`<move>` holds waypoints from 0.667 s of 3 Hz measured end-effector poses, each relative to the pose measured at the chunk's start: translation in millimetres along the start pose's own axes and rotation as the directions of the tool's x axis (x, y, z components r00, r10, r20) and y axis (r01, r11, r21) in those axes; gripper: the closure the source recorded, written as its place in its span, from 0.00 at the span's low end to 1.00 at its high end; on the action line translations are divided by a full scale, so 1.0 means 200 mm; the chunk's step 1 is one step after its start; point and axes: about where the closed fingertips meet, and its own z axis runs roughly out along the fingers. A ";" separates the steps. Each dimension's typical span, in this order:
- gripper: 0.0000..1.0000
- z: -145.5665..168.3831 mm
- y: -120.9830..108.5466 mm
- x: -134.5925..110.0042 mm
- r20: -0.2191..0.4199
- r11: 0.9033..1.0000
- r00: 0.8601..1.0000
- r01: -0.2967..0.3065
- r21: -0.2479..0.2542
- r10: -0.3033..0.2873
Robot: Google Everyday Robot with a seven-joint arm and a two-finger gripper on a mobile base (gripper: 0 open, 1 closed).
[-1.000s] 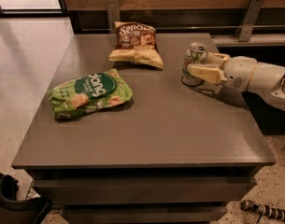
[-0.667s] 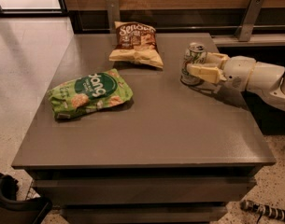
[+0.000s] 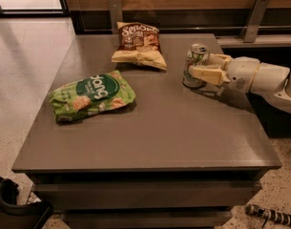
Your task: Pick 7up can
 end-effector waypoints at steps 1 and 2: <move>1.00 0.00 0.03 -0.10 -0.028 1.000 0.999 0.018 -0.001 -0.018; 1.00 -0.01 0.07 -0.28 -0.073 0.998 0.996 0.060 0.012 -0.059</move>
Offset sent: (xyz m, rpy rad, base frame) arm -0.0194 0.0135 0.1010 -0.1739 -0.0213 -0.0382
